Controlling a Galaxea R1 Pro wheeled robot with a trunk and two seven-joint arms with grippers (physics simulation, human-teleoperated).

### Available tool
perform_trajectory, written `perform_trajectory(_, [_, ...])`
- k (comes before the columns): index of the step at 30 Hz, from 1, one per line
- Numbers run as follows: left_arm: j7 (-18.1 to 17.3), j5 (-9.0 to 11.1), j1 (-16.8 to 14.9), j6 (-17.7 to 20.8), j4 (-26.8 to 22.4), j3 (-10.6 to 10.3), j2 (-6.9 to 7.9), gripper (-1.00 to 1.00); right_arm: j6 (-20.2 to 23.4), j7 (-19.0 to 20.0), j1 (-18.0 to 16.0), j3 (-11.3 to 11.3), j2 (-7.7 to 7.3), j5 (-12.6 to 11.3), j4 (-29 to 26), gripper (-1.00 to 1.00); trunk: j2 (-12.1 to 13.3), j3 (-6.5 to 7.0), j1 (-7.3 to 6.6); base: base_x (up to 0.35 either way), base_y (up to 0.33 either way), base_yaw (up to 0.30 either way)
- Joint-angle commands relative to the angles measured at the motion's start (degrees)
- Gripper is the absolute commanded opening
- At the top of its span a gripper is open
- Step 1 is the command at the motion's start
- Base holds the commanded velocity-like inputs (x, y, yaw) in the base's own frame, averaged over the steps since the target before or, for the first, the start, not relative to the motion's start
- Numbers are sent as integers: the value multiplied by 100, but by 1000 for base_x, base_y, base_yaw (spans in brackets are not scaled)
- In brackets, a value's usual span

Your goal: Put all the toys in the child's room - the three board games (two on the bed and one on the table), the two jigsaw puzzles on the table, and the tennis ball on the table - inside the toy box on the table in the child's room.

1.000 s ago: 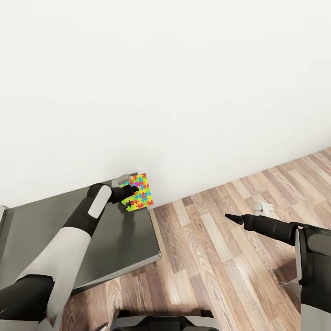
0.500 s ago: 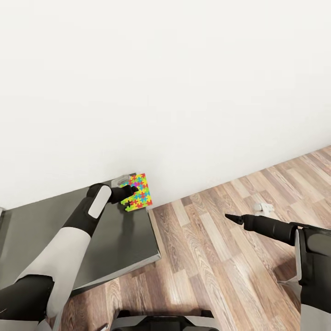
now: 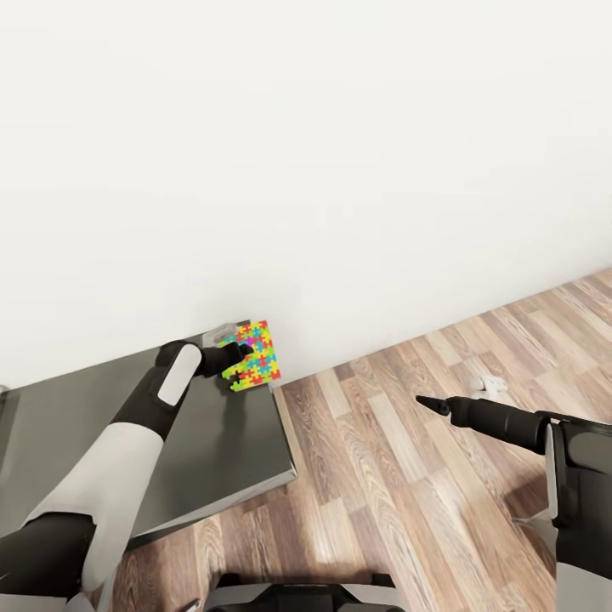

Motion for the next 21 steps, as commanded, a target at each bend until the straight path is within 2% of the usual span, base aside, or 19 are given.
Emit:
perform_trajectory(1, [67,-6,0,17,71,-21,9,100,32,59,-7,-6,1,58,-5,100,-7,-9,5,0,0,-105])
perform_trajectory(8, [68,-5,11,17,58,-17,18,100,32,59,-1,-5,0,58,-5,100,-7,-9,5,0,0,-119])
perform_trajectory(21, [66,-4,16,17,56,-10,24,100,32,59,2,-5,3,58,-5,100,-7,-9,5,0,0,-24])
